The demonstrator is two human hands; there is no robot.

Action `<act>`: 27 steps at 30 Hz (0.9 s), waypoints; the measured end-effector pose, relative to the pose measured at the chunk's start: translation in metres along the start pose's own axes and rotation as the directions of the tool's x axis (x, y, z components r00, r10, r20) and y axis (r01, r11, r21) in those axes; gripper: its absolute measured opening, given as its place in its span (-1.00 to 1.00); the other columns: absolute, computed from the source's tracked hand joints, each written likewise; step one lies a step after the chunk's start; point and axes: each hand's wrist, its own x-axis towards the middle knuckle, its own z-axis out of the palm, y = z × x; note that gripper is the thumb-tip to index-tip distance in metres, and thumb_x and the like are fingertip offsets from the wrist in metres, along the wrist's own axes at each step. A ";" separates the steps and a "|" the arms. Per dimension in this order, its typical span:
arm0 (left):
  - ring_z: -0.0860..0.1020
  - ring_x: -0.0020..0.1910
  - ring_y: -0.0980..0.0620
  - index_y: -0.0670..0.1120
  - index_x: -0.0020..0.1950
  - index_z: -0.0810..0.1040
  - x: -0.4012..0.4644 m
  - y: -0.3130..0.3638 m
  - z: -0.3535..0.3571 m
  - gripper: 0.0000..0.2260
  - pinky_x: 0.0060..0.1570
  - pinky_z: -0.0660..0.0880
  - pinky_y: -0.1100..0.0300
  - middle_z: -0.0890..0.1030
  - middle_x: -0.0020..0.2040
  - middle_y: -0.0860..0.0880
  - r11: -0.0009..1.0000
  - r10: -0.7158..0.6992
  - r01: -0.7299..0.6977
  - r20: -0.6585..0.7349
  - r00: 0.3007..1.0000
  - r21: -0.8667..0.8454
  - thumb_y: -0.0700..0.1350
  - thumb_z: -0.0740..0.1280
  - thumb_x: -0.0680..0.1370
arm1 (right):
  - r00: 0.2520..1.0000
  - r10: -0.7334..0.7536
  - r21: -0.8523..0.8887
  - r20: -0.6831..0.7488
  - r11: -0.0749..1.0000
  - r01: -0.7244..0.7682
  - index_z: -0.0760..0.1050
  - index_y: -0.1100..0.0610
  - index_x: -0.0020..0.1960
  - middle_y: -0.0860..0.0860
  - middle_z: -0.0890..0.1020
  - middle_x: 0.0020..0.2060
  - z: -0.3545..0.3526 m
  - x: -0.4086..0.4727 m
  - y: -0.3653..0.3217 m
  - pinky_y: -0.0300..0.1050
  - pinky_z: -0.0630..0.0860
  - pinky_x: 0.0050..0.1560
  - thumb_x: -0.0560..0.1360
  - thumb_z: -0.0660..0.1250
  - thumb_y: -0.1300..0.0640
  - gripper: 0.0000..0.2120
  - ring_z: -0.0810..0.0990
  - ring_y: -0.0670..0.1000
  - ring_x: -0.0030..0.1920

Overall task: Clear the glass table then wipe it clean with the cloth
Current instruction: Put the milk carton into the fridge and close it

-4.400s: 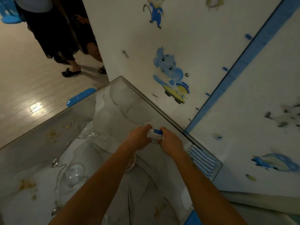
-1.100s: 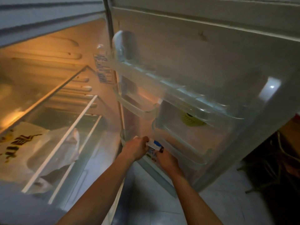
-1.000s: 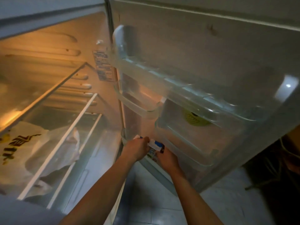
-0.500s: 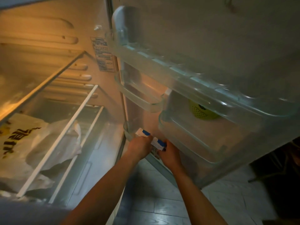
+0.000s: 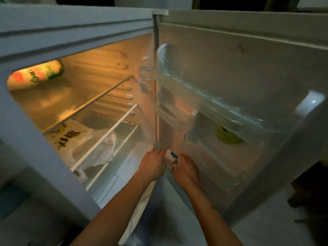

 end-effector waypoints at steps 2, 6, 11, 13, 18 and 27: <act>0.52 0.13 -0.17 -0.08 0.29 0.48 -0.012 -0.002 -0.009 -0.56 0.09 0.45 -0.01 0.56 0.18 -0.09 0.994 -0.074 0.074 -0.003 0.997 0.075 0.01 0.05 0.49 | 0.994 -0.112 -0.097 0.017 0.989 0.113 0.45 0.12 0.25 0.12 0.56 0.16 0.007 0.001 0.001 0.01 0.43 0.22 0.38 -0.01 -0.17 -0.41 0.51 0.17 0.19; 0.35 0.40 -0.16 -0.07 0.48 0.31 -0.057 0.006 -0.033 -0.44 0.39 0.25 -0.03 0.36 0.47 -0.11 0.960 -0.232 0.231 -0.009 0.973 0.161 0.12 -0.13 0.59 | 0.975 -0.201 -0.116 0.097 0.970 0.212 0.32 0.00 0.37 0.04 0.45 0.32 0.001 -0.014 -0.008 0.15 0.41 0.28 0.39 0.02 -0.24 -0.38 0.39 0.14 0.31; 0.10 0.57 -0.10 -0.06 0.60 0.09 -0.119 0.018 -0.050 -0.48 0.53 0.05 0.03 0.09 0.62 -0.08 0.913 -0.398 0.395 0.015 0.917 0.100 0.10 0.01 0.68 | 0.922 -0.317 -0.003 0.224 0.945 0.326 0.26 0.08 0.45 0.09 0.37 0.42 -0.006 -0.044 -0.018 0.09 0.26 0.43 0.48 0.07 -0.23 -0.36 0.26 0.14 0.44; 0.07 0.58 -0.08 -0.05 0.61 0.06 -0.137 0.023 -0.052 -0.47 0.54 0.05 0.03 0.07 0.62 -0.07 0.899 -0.434 0.431 0.028 0.900 0.085 0.11 0.02 0.68 | 0.911 -0.339 0.003 0.234 0.938 0.348 0.25 0.07 0.46 0.08 0.36 0.43 -0.009 -0.057 -0.019 0.11 0.27 0.42 0.54 0.14 -0.16 -0.44 0.24 0.14 0.45; 0.13 0.56 -0.09 -0.07 0.59 0.10 -0.180 0.037 -0.060 -0.47 0.52 0.14 0.01 0.12 0.61 -0.08 0.877 -0.471 0.467 0.009 0.882 0.112 0.13 0.03 0.67 | 0.891 -0.367 0.029 0.268 0.927 0.374 0.27 0.08 0.44 0.08 0.37 0.43 -0.018 -0.093 -0.020 0.12 0.29 0.41 0.56 0.16 -0.12 -0.48 0.28 0.12 0.43; 0.09 0.57 -0.12 -0.08 0.61 0.05 -0.220 0.043 -0.068 -0.42 0.52 0.09 -0.03 0.06 0.62 -0.11 0.879 -0.465 0.458 0.024 0.885 0.131 0.17 0.01 0.66 | 0.912 -0.326 0.029 0.248 0.944 0.329 0.28 0.07 0.43 0.10 0.44 0.36 -0.039 -0.137 -0.019 0.18 0.39 0.34 0.54 0.17 -0.14 -0.48 0.42 0.14 0.33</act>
